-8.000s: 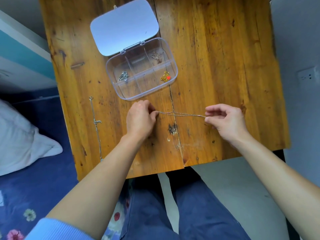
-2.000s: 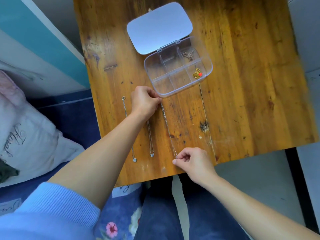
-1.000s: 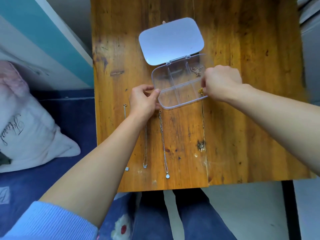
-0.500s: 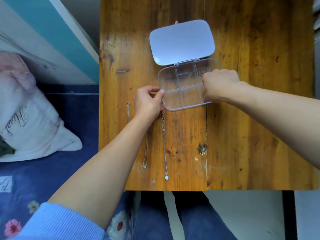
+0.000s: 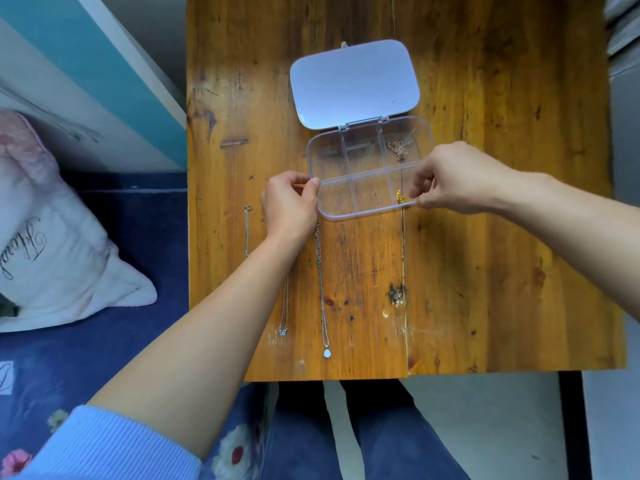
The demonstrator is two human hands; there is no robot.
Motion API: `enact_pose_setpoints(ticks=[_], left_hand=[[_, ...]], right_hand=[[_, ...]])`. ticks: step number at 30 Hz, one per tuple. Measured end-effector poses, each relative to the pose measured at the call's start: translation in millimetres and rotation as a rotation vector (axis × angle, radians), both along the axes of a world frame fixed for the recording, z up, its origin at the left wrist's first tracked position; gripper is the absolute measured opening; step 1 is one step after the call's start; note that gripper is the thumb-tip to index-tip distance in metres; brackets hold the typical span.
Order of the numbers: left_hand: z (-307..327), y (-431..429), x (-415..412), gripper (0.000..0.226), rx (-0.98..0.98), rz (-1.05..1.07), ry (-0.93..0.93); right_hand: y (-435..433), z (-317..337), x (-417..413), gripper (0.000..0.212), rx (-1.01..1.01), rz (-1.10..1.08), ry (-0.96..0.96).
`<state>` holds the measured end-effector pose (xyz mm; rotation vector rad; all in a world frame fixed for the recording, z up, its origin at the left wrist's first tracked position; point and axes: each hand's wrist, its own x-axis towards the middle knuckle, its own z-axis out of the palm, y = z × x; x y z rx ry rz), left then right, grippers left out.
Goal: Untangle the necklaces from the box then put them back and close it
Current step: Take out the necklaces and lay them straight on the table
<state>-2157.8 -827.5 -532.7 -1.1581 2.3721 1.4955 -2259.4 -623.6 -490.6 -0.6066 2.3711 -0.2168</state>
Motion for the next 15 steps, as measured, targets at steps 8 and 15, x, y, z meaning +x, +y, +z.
enact_pose_setpoints(ticks=[8, 15], left_hand=[[20, 30, -10, 0.025, -0.422, -0.310, 0.213], [13, 94, -32, 0.033, -0.393, -0.912, 0.163]], right_hand=[[66, 2, 33, 0.002, -0.657, -0.805, -0.098], [96, -3, 55, 0.006, -0.907, -1.354, -0.377]])
